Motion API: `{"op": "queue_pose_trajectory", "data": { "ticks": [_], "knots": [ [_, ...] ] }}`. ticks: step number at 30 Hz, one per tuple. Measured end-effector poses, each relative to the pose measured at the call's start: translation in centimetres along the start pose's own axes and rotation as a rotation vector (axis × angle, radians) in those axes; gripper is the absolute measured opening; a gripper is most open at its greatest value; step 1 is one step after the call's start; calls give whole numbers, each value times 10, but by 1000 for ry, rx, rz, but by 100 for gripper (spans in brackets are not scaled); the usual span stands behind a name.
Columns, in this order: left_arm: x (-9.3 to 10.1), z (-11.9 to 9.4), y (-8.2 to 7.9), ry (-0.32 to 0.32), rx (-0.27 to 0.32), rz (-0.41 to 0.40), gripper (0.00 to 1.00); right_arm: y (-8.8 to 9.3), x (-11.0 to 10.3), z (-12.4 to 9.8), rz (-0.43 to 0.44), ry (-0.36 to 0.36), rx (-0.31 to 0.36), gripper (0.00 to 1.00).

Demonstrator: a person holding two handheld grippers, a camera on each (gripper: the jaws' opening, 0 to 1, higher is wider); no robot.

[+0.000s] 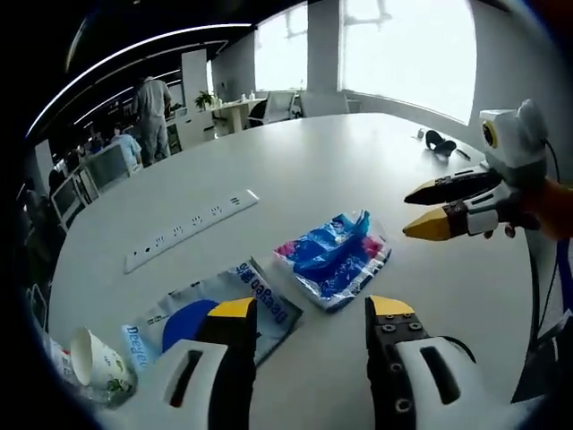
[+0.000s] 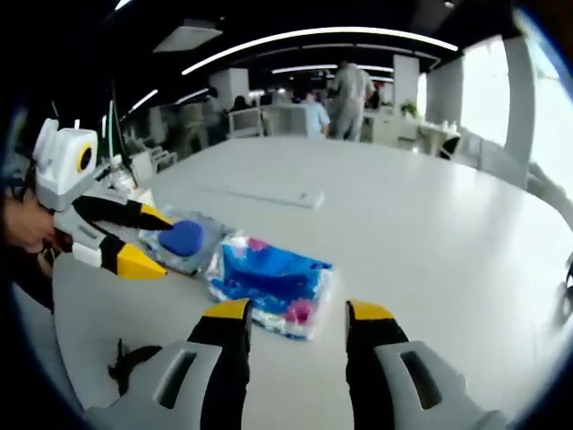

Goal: Arrange the tabletop items into an orderly group along one side of the table until the central work area is clear of visible clutter.

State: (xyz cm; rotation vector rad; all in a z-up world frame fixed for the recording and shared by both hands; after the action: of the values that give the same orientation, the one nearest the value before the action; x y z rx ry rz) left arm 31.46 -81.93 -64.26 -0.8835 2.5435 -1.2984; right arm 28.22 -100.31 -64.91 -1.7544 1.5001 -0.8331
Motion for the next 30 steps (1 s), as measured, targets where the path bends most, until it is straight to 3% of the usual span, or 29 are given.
{"op": "queue_pose_trajectory", "data": {
  "ticks": [12, 30],
  "knots": [
    [5, -14, 7, -9, 3, -17, 50, 2, -8, -13, -6, -11, 4, 42],
    [20, -41, 25, -31, 5, -46, 71, 9, -29, -36, -5, -59, 15, 55]
  ]
}}
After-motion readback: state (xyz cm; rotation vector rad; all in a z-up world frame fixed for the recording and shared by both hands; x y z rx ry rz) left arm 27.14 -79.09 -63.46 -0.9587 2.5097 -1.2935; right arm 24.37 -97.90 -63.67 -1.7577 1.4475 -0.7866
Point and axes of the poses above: the point that each gripper's makers call its tool centre point, and the gripper's own axes: z roughly forward along the fingers, x roughly to its right, y roughly out of its underside, the point moved 4 cm from there along -z, roughly backward along the fingers, and after that the axes turned 10 degrees about y, right-handed, at the moved point
